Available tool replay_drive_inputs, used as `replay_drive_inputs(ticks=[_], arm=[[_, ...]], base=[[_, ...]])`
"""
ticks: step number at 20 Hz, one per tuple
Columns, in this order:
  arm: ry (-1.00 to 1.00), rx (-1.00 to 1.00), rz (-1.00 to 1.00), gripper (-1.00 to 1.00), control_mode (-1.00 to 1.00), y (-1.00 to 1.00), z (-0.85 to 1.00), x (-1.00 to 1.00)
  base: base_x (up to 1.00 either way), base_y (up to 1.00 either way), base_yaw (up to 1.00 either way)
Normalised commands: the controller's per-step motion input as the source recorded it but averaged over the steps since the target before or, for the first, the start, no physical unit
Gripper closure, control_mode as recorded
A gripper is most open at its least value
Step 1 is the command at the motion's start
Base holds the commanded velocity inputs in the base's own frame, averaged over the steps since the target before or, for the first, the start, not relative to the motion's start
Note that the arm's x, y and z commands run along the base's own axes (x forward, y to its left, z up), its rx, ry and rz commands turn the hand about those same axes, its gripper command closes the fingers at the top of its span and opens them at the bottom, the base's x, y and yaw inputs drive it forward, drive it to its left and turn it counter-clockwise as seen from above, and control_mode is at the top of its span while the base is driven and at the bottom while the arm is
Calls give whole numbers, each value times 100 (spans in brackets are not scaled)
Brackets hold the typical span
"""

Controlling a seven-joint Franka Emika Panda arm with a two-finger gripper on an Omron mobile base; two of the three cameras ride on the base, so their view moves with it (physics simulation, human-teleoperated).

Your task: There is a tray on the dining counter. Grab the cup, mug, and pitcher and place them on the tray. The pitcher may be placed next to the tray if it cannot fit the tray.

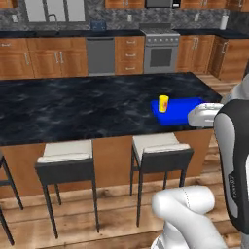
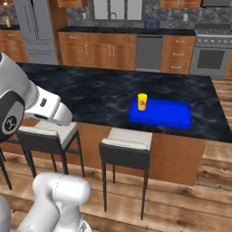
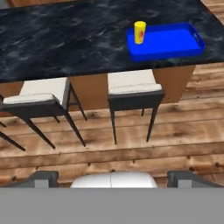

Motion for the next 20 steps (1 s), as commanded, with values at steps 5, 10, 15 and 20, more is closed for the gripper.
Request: replay_drive_inputs(ticks=[5, 10, 15, 20], arm=[[0, 0, 0, -100, 100, 0, 0, 0], [0, 0, 0, -100, 100, 0, 0, 0], [0, 0, 0, -100, 100, 0, 0, 0], [0, 0, 0, -100, 100, 0, 0, 0]], base=[[0, 100, 0], [0, 100, 0], [1, 100, 0], [1, 100, 0]])
